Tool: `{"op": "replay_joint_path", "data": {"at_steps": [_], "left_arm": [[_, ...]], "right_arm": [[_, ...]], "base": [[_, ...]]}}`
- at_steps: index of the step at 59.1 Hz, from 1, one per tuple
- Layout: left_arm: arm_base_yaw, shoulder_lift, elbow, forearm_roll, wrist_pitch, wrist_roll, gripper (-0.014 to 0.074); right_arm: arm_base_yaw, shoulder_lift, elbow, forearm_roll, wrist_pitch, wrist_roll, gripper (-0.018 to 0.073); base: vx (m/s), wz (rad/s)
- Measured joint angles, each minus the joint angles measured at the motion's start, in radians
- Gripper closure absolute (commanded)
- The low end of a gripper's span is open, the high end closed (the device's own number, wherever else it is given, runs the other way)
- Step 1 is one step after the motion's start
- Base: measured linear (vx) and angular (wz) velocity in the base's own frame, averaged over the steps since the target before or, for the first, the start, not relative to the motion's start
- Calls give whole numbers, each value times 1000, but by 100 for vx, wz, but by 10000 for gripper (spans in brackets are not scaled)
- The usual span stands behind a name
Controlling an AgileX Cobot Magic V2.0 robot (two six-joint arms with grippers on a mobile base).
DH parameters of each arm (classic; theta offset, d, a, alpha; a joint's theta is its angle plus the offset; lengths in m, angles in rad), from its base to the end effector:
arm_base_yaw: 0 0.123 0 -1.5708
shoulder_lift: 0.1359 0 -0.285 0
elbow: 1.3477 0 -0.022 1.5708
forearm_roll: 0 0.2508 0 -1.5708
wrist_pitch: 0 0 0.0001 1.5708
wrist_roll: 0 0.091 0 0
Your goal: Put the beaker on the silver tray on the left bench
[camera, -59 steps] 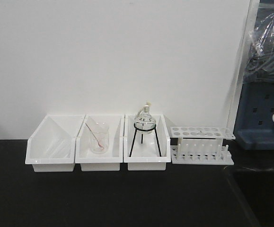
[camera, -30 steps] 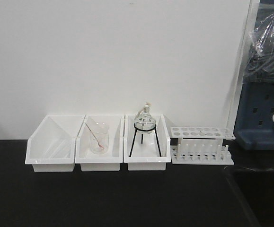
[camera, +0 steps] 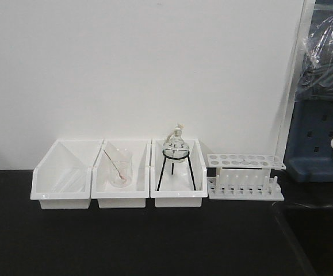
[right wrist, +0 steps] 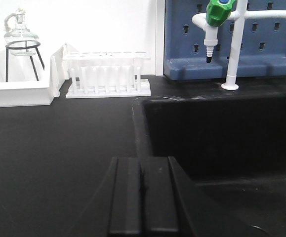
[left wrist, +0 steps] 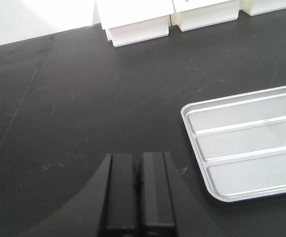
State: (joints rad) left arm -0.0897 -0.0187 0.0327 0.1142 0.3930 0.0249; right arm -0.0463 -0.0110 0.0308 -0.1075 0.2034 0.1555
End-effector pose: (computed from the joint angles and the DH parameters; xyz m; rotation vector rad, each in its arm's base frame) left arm 0.0520 -0.0007 0.1681 0.1778 1.8802 0.0691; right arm 0.0560 -0.0046 0.1850 0.0984 1.7028 -0.0156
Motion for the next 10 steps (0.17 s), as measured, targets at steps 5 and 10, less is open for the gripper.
{"op": "replay_joint_path", "data": {"at_steps": [5, 10], "left_arm": [[0, 0, 0, 0, 0, 0, 595], [0, 0, 0, 0, 0, 0, 595]], "right_arm": [[0, 0, 0, -2, 0, 1, 571], [0, 0, 0, -2, 0, 1, 571]], "base": [[0, 0], [0, 0]]}}
